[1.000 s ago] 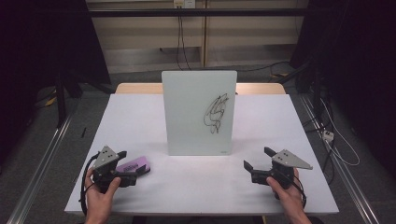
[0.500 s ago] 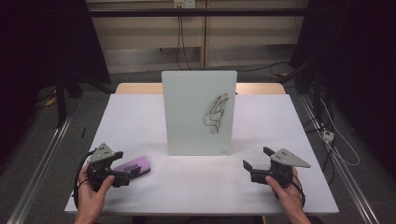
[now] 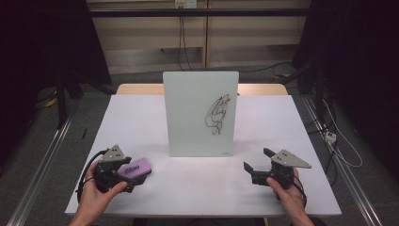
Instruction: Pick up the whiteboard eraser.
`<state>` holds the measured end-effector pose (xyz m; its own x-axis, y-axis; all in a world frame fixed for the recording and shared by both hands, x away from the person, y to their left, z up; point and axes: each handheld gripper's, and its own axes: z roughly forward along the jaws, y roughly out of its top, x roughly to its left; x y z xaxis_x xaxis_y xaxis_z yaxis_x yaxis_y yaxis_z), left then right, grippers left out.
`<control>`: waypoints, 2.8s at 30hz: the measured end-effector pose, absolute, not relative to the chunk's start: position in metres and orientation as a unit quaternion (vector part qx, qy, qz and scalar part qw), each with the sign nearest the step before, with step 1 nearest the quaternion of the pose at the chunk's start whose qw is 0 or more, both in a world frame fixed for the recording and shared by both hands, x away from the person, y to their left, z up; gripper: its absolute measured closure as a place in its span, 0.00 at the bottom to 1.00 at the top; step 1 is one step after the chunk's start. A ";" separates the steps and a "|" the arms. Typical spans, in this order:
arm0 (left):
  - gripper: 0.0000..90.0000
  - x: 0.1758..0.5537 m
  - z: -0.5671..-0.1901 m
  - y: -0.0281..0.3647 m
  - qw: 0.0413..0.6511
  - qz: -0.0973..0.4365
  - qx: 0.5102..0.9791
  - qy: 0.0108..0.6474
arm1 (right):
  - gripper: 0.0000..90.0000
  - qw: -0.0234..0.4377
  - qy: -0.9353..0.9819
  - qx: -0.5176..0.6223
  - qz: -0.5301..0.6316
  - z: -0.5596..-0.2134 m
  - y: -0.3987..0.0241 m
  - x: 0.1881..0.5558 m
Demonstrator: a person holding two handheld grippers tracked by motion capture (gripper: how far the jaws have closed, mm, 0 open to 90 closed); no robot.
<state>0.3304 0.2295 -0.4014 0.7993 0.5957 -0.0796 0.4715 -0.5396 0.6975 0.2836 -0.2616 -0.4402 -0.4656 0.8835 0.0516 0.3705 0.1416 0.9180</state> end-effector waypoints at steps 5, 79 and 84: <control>0.10 0.336 -0.393 0.230 0.356 0.092 0.884 0.289 | 0.09 0.266 0.705 0.443 0.485 -0.439 -0.262 0.284; 0.46 0.376 -0.412 0.227 0.214 0.044 0.945 0.245 | 0.08 0.265 0.712 0.438 0.481 -0.439 -0.259 0.283; 0.46 0.375 -0.404 0.231 0.244 0.053 0.931 0.265 | 0.08 0.264 0.712 0.438 0.481 -0.439 -0.258 0.283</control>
